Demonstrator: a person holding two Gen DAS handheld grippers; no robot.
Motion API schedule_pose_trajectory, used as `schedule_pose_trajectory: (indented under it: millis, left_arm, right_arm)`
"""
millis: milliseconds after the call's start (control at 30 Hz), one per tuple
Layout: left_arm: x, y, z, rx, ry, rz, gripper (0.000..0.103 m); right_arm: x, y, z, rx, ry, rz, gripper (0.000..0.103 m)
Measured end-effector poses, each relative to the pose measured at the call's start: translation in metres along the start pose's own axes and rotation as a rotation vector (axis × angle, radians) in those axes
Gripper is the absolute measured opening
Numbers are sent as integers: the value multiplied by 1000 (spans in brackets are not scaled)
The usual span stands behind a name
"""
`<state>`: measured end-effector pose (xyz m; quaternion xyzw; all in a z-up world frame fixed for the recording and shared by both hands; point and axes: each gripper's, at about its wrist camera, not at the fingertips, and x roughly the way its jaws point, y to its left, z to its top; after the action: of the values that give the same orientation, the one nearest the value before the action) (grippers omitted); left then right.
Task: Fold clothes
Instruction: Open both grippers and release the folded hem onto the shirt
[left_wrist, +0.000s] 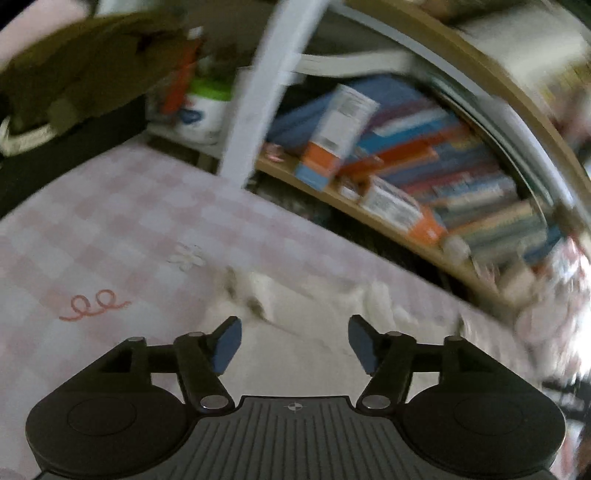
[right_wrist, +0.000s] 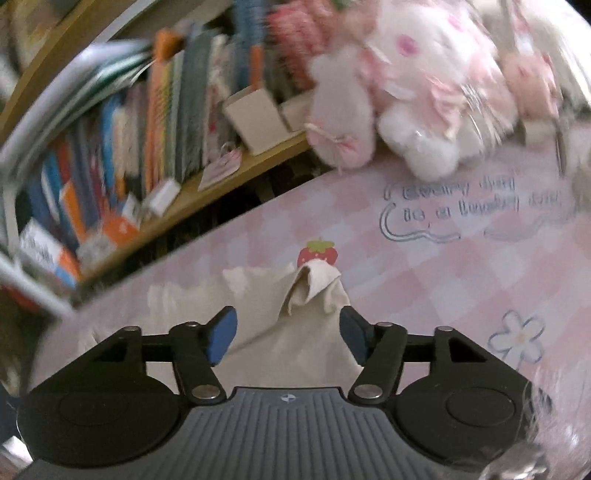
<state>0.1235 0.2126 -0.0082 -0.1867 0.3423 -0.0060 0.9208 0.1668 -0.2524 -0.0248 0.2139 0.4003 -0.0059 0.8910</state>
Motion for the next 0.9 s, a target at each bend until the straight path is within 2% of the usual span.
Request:
schedule_pose_trajectory:
  millis: [33, 200, 367, 433, 667, 767, 900]
  left_arm:
    - [-1, -12, -6, 39, 2, 8, 67]
    - [4, -71, -41, 232, 38, 43, 67]
    - [14, -116, -71, 383, 46, 64, 67]
    - [18, -127, -78, 412, 54, 72, 67]
    - [31, -155, -93, 478, 83, 67, 66]
    - [38, -163, -97, 522, 93, 48, 65]
    - [52, -171, -99, 585, 123, 32, 59]
  right_arm:
    - [-2, 5, -4, -54, -6, -13, 67]
    - [-8, 30, -32, -270, -49, -63, 70]
    - [-12, 51, -66, -425, -68, -48, 75]
    - [-12, 57, -79, -463, -68, -35, 80]
    - [1, 61, -110, -527, -12, -29, 81]
    - [3, 60, -115, -554, -22, -23, 82]
    - [5, 61, -113, -574, 7, -17, 83]
